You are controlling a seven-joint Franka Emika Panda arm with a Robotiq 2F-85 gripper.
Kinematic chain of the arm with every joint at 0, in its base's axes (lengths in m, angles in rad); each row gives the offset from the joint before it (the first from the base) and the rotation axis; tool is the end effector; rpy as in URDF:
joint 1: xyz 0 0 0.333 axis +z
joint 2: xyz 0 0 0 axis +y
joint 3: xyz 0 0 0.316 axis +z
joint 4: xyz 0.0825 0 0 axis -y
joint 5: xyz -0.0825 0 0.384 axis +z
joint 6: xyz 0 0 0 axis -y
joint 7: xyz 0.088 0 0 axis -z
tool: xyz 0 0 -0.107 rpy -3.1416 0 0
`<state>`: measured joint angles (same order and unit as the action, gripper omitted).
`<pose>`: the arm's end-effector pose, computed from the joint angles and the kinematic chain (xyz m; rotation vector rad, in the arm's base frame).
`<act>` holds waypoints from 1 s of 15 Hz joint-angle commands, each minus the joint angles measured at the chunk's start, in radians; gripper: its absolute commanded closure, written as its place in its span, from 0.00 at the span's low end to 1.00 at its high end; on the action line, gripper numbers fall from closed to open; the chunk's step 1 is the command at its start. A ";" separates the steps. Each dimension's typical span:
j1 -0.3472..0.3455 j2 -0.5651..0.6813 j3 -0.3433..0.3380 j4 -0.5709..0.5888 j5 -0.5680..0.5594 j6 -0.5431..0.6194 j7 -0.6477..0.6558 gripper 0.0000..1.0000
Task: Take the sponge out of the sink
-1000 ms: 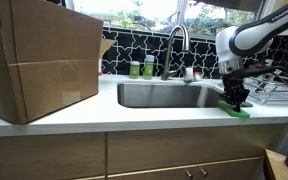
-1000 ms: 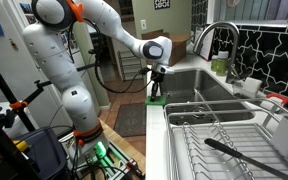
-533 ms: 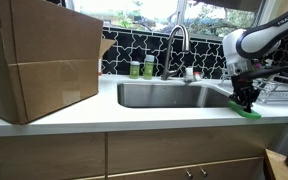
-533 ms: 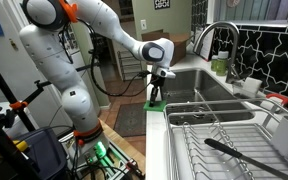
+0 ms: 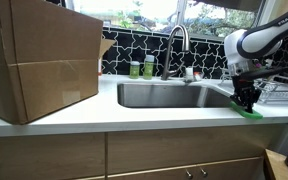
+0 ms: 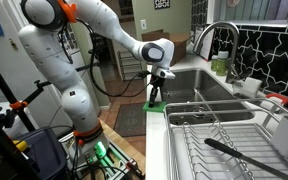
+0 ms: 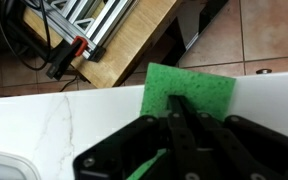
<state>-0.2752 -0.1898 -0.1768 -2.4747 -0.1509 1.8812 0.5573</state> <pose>0.3600 -0.1860 0.3359 2.6510 -1.3194 -0.5984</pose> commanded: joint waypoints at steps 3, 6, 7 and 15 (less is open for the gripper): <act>0.038 0.043 0.019 0.012 0.108 0.068 -0.009 0.95; 0.059 0.061 0.033 0.035 0.150 0.110 -0.024 0.94; 0.069 0.072 0.039 0.046 0.167 0.124 -0.034 0.95; 0.140 0.159 0.085 0.145 0.281 0.150 -0.084 0.95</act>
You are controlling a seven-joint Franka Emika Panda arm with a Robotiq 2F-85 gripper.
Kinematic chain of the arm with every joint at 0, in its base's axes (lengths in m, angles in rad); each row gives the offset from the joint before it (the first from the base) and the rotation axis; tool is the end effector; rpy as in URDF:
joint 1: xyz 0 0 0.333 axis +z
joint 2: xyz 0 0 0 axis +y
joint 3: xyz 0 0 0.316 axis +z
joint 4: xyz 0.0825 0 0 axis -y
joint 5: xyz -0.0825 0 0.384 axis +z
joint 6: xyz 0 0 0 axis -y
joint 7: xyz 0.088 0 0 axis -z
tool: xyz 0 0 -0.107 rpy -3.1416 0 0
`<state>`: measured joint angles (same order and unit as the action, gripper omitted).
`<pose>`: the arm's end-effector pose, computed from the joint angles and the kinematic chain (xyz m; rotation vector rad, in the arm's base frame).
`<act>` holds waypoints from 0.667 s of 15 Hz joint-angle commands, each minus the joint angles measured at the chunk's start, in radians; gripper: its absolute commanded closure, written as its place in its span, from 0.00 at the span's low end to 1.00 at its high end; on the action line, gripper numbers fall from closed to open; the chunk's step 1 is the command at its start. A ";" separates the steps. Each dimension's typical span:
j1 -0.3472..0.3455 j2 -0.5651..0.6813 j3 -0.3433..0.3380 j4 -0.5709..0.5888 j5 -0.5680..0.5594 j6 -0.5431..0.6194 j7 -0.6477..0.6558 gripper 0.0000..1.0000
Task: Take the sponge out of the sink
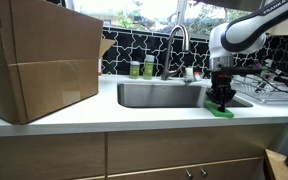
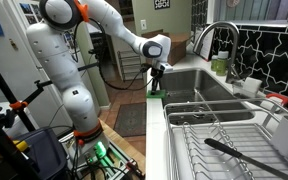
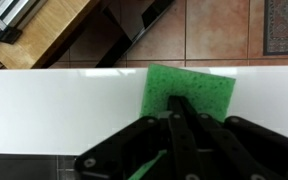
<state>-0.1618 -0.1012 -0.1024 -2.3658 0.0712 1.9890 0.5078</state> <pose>0.4392 -0.1142 0.3466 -2.8265 1.2084 0.4376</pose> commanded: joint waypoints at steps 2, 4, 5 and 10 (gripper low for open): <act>0.042 0.089 0.019 0.057 0.079 0.047 -0.043 0.95; 0.055 0.105 0.027 0.077 0.097 0.049 -0.052 0.95; 0.060 0.112 0.030 0.087 0.104 0.048 -0.055 0.95; 0.086 0.142 0.046 0.125 0.127 0.049 -0.063 0.95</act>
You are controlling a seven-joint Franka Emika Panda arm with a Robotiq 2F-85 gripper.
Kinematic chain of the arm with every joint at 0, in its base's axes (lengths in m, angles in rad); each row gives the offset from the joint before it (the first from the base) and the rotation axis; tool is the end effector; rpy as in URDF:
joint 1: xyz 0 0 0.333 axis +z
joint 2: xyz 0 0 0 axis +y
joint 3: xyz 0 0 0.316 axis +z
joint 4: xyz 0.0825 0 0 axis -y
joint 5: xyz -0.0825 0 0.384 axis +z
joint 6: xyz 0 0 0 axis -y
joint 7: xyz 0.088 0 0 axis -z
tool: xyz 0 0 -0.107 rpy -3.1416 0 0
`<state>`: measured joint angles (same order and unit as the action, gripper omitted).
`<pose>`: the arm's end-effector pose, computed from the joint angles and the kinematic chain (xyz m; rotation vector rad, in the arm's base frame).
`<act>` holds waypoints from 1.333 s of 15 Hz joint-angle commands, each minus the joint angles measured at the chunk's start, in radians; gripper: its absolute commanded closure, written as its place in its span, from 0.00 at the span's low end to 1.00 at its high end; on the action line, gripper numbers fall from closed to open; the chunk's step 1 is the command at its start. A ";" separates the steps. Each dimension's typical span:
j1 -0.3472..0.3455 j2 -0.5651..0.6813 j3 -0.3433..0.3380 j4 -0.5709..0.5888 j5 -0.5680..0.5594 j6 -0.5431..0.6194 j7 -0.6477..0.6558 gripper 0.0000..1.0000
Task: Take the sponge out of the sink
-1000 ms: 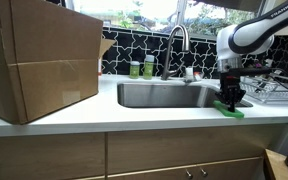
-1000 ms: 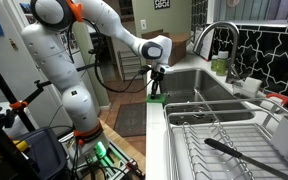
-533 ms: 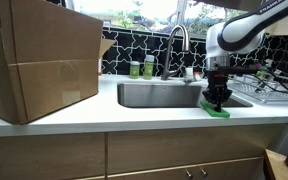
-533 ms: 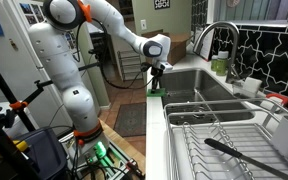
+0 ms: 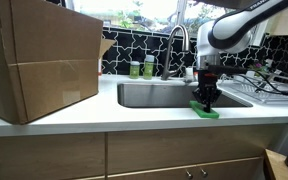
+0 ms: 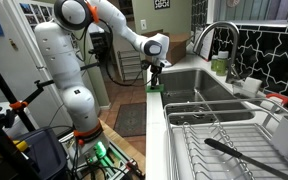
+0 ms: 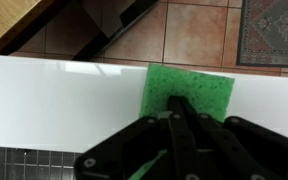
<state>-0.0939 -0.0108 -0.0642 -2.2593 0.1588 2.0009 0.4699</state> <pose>0.4849 -0.0676 0.3487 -2.8297 1.0525 0.4030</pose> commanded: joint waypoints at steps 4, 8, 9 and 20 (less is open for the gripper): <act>0.020 0.048 0.005 0.029 0.032 0.033 -0.015 0.95; 0.016 0.004 0.000 0.018 0.010 0.019 -0.003 0.95; 0.016 -0.012 0.000 0.012 0.008 0.015 -0.001 0.95; -0.022 -0.332 0.012 -0.046 -0.140 -0.021 0.047 0.42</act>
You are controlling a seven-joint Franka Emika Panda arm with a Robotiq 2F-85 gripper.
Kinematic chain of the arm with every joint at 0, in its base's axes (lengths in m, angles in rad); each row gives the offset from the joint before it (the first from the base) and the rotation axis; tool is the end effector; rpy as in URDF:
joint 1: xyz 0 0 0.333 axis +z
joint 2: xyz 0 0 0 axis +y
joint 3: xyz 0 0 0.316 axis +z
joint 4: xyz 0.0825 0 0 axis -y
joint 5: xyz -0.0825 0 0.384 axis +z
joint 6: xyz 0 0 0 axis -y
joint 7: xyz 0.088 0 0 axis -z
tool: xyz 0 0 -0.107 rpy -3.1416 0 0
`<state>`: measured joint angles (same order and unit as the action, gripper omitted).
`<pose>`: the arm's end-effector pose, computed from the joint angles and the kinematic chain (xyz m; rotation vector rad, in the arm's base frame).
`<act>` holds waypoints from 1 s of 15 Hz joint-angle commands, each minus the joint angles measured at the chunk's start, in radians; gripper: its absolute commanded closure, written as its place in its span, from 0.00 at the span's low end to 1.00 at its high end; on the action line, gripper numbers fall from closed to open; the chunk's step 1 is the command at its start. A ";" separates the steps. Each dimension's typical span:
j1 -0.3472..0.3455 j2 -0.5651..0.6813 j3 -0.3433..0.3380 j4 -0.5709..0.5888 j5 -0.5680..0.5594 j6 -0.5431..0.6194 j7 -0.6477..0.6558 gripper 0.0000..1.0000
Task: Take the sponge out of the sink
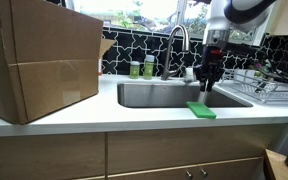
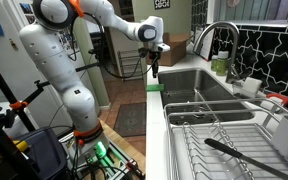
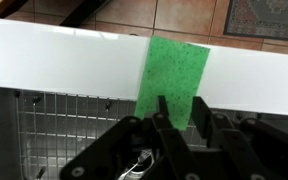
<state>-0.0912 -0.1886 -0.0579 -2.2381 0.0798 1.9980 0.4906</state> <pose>0.4784 -0.0677 0.4439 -2.8952 1.0133 0.1002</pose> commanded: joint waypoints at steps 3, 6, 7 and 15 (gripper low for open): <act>-0.063 -0.289 0.010 -0.082 -0.096 -0.048 0.043 0.20; -0.109 -0.395 0.004 -0.075 -0.078 -0.088 0.058 0.01; -0.125 -0.427 0.001 -0.071 -0.073 -0.106 0.058 0.00; -0.211 -0.506 0.000 -0.032 -0.072 -0.187 0.078 0.00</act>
<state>-0.2961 -0.6964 -0.0618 -2.2731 0.0044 1.8128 0.5725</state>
